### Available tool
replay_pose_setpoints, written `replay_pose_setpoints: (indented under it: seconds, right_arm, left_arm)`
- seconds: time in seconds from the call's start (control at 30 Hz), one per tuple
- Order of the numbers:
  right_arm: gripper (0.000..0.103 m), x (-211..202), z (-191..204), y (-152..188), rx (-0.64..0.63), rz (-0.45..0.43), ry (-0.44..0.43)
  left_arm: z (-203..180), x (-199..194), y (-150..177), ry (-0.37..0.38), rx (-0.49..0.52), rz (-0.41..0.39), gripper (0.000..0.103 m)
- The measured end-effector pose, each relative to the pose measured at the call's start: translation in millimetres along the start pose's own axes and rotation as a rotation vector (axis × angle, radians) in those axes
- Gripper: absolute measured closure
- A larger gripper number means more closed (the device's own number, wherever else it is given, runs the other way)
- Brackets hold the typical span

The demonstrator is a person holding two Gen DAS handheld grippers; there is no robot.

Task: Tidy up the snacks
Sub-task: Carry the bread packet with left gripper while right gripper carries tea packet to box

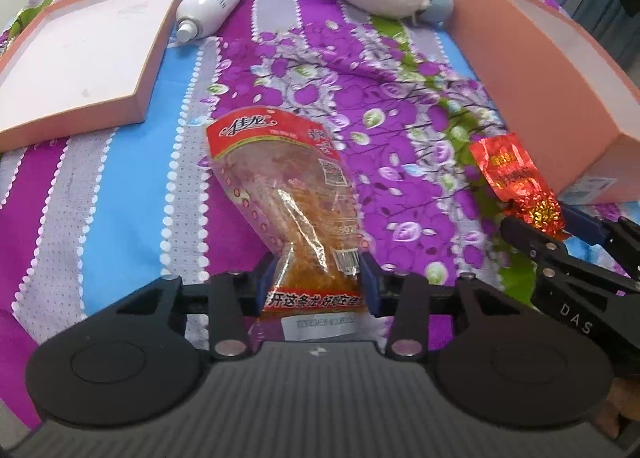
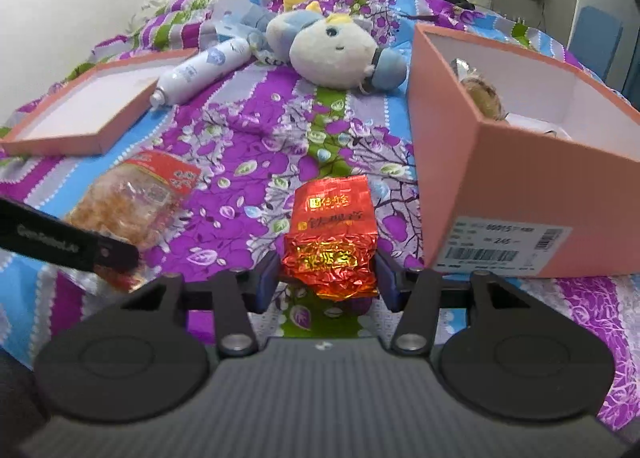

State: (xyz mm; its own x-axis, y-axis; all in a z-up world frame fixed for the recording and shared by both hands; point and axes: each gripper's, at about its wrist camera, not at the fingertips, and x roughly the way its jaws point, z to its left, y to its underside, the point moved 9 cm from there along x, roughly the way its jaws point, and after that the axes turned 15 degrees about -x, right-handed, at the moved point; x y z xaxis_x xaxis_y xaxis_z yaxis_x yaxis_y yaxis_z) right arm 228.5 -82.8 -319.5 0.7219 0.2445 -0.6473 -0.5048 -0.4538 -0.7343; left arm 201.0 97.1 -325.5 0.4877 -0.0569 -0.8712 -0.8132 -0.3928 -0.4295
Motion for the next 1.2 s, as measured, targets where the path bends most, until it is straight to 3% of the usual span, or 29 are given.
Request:
replay_pose_setpoints:
  seconds: [0.17,0.6,1.2]
  right_arm:
    - [0.049,-24.4,-7.5,-14.7,0.031,-0.043,-0.005]
    - [0.049,-95.1,-43.3,-43.9,0.087,-0.155,0.054]
    - [0.049,-179.3,-101.5,-37.5,0.181,-0.188,0.144]
  left_arm:
    - [-11.5,-23.6,0.9,0.038,-0.009,-0.011,0.059]
    - [-51.5,-93.7,-9.1,0.126,-0.013,-0.094,0.082]
    - [-163.5,-157.0,-0.6,0.339,0.105,-0.122,0.083]
